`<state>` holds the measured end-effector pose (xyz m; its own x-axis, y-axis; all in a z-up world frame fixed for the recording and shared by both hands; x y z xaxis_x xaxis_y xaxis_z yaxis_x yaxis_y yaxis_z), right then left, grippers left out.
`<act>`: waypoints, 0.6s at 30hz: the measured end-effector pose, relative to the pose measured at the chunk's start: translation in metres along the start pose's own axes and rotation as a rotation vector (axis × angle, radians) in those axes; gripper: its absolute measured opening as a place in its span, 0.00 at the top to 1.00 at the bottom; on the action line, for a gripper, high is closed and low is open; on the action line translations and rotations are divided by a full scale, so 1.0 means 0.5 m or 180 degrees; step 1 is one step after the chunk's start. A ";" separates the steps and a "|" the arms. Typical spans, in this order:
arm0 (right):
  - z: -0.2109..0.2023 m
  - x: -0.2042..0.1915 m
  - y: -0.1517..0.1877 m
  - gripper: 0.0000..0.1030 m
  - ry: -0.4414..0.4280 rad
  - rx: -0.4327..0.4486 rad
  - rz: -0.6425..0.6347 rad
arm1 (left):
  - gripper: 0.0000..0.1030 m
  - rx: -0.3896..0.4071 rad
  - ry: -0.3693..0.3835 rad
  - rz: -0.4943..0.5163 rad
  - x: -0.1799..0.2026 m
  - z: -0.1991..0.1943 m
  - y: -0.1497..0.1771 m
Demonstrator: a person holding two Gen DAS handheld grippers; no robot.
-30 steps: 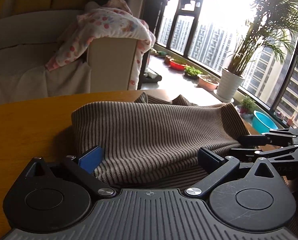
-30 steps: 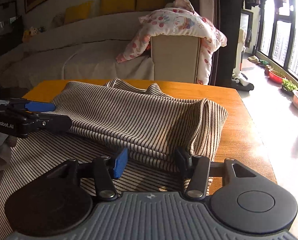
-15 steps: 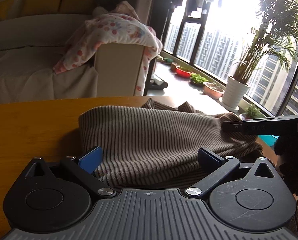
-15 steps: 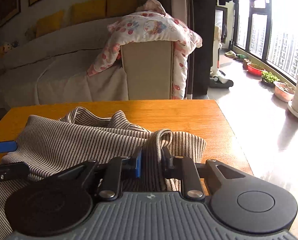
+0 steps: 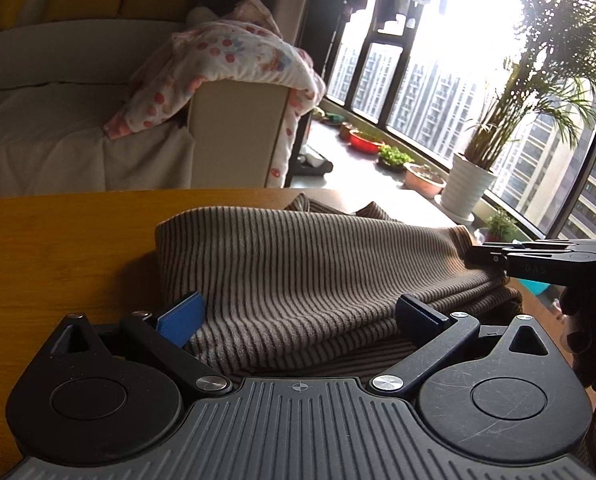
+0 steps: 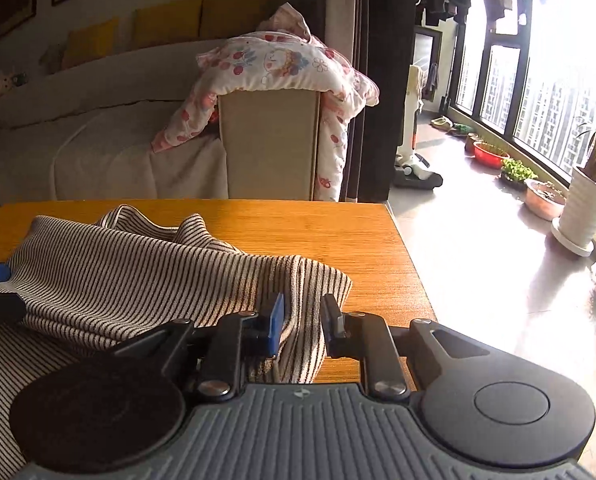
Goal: Fold clothes
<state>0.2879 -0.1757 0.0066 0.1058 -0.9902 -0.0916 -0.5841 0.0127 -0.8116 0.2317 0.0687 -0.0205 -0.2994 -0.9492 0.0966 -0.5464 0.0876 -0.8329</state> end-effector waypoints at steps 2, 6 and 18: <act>-0.037 -0.020 -0.005 0.82 -0.0145 0.0127 -0.0169 | 0.00 -0.0047 -0.0045 0.0005 0.005 -0.003 -0.008; -0.045 -0.043 0.013 0.79 -0.0429 -0.0121 -0.0275 | 0.00 -0.0279 0.0039 0.0130 0.012 -0.005 -0.022; 0.019 0.122 -0.076 0.33 -0.0814 -0.0592 0.0947 | 0.00 -0.0820 0.0764 -0.0853 -0.177 0.002 -0.087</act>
<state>0.3245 -0.2355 0.0263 0.0931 -0.8804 -0.4649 -0.7519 0.2439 -0.6125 0.2829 0.1487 0.0068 -0.2771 -0.8543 0.4398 -0.7975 -0.0509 -0.6011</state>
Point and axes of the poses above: each gripper's, at about its wrist camera, not at the fingertips, and z roughly the way its jaws point, x to its right, y to its underside, the point moved 2 cm from there along z, roughly the way its jaws point, and after that the axes turned 10 degrees about z, right-handed, at the moved point
